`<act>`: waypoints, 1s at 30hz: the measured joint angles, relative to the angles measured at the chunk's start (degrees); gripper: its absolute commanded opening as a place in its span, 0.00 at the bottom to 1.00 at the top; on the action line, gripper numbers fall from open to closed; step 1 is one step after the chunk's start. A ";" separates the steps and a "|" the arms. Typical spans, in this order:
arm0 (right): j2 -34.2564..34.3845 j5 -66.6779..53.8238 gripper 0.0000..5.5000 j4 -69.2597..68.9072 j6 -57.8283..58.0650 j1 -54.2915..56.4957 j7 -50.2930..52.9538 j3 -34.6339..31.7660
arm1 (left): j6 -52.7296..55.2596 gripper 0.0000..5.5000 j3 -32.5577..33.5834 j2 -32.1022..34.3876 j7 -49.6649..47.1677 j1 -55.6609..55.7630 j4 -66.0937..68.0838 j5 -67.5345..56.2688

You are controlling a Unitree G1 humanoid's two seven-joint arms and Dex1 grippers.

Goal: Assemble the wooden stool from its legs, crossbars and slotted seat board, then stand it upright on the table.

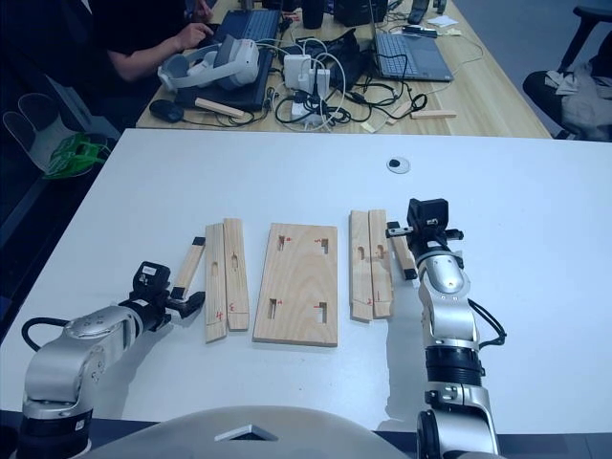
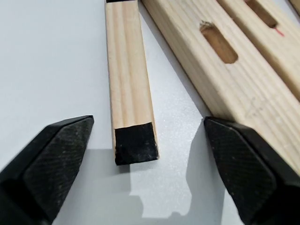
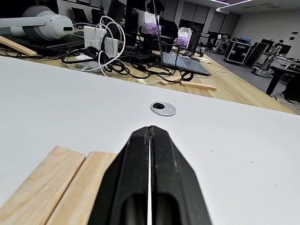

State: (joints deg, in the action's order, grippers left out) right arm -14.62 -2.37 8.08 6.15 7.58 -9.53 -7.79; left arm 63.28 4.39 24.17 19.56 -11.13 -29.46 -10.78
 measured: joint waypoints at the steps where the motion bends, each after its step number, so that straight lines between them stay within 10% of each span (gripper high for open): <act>1: -0.02 0.03 0.00 0.27 -0.01 0.10 0.00 0.04 | -0.68 0.70 0.08 0.02 0.00 0.23 0.77 -0.02; 17: -0.68 -3.29 0.00 3.04 -0.34 3.52 0.30 -3.11 | 3.33 0.24 2.89 2.61 1.11 -0.25 -0.38 -3.55; 30: -2.34 -10.66 0.09 0.46 7.59 14.58 -0.62 -7.14 | -19.41 0.23 6.80 -1.69 -0.24 10.05 17.00 -4.17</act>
State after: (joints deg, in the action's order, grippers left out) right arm -16.96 -13.02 8.54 13.74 22.16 -10.15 -14.93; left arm 43.87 11.19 22.48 19.31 -1.08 -12.46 -14.95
